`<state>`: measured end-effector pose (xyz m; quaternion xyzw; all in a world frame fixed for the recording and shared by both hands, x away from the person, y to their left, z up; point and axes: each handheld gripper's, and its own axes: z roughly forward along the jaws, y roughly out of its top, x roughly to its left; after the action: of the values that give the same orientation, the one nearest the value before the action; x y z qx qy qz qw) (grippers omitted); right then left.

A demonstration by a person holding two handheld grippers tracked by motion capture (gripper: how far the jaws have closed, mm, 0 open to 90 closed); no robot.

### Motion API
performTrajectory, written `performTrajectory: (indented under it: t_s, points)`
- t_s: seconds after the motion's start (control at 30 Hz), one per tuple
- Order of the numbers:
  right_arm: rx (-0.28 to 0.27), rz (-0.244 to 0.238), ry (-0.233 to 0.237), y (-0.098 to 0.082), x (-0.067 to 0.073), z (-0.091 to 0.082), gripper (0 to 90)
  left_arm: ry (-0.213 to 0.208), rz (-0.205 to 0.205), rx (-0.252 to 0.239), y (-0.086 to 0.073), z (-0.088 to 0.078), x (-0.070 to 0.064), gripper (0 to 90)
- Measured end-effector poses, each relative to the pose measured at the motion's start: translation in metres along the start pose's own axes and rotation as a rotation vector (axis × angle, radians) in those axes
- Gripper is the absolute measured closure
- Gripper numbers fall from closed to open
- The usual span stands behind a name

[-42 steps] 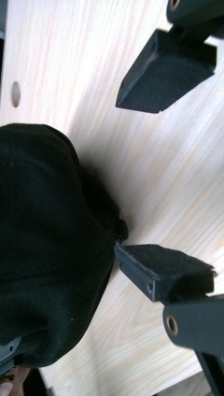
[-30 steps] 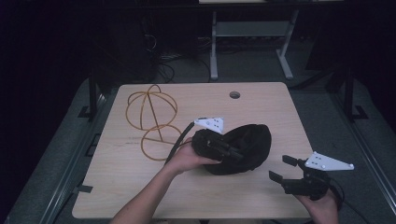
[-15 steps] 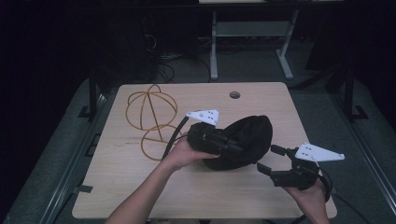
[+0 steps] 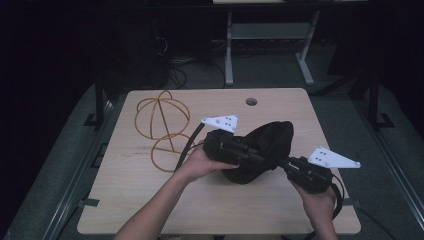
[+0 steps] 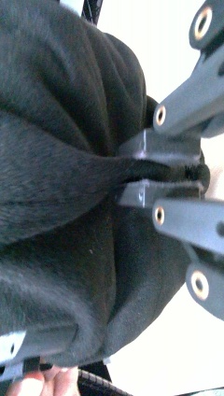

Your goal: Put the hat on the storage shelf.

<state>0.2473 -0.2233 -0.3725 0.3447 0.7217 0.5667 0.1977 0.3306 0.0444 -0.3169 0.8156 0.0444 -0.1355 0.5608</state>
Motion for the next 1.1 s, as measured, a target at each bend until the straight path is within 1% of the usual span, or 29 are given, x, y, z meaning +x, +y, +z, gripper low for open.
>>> performTrajectory:
  t_s: [0.07,0.1,0.17,0.2,0.23,0.3,0.43,0.5,0.6,0.63,0.67,0.73,0.77,0.8,0.87,1.0,1.1]
  points:
    - [-0.008,0.016,0.011,0.002,-0.001,-0.003,86.0,0.008,-0.012,-0.015,-0.001,-0.004,0.001,77.8]
    - [-0.006,0.018,0.017,0.003,-0.002,-0.004,86.3,0.012,-0.013,-0.012,-0.002,-0.006,0.002,77.5]
    - [-0.002,0.013,0.021,0.005,-0.001,-0.005,86.8,0.016,-0.016,-0.017,-0.003,-0.008,0.003,77.0]
    - [-0.002,-0.001,0.020,0.007,-0.001,-0.006,86.9,0.020,-0.012,-0.015,-0.004,-0.010,0.003,76.5]
    - [-0.004,-0.005,0.019,0.009,0.000,-0.007,87.0,0.021,-0.023,-0.026,-0.005,-0.012,0.004,75.9]
    - [-0.011,-0.001,0.029,0.012,0.000,-0.009,87.1,0.024,-0.029,-0.034,-0.007,-0.014,0.005,75.3]
    - [-0.004,-0.013,0.034,0.018,0.001,-0.010,87.3,0.036,-0.027,-0.040,-0.009,-0.018,0.005,73.6]
    - [-0.012,-0.025,0.036,0.022,0.001,-0.011,87.3,0.042,-0.024,-0.048,-0.010,-0.019,0.004,72.4]
    - [-0.016,-0.027,0.045,0.028,0.002,-0.013,87.4,0.067,-0.020,-0.051,-0.010,-0.022,0.004,69.2]
    - [-0.018,-0.029,0.047,0.029,0.002,-0.013,87.5,0.082,-0.020,-0.052,-0.010,-0.023,0.003,67.9]
    - [-0.018,-0.037,0.054,0.032,0.001,-0.014,87.5,0.084,-0.019,-0.048,-0.010,-0.024,0.003,66.9]
    - [-0.021,-0.036,0.064,0.035,0.001,-0.015,87.6,0.085,-0.016,-0.042,-0.010,-0.024,0.001,66.0]
    - [-0.024,-0.039,0.064,0.037,0.002,-0.015,87.6,0.094,-0.011,-0.038,-0.010,-0.024,0.000,65.5]
    - [-0.020,-0.053,0.056,0.040,0.003,-0.015,87.6,0.094,-0.011,-0.037,-0.010,-0.024,0.000,64.7]
    - [-0.020,-0.059,0.058,0.042,0.003,-0.015,87.6,0.091,-0.010,-0.039,-0.011,-0.025,0.000,64.2]
    - [-0.023,-0.056,0.063,0.047,0.004,-0.015,87.7,0.103,-0.014,-0.042,-0.012,-0.029,0.000,62.0]
    - [-0.019,-0.045,0.068,0.050,0.001,-0.016,87.7,0.119,-0.004,-0.036,-0.014,-0.033,-0.001,59.5]
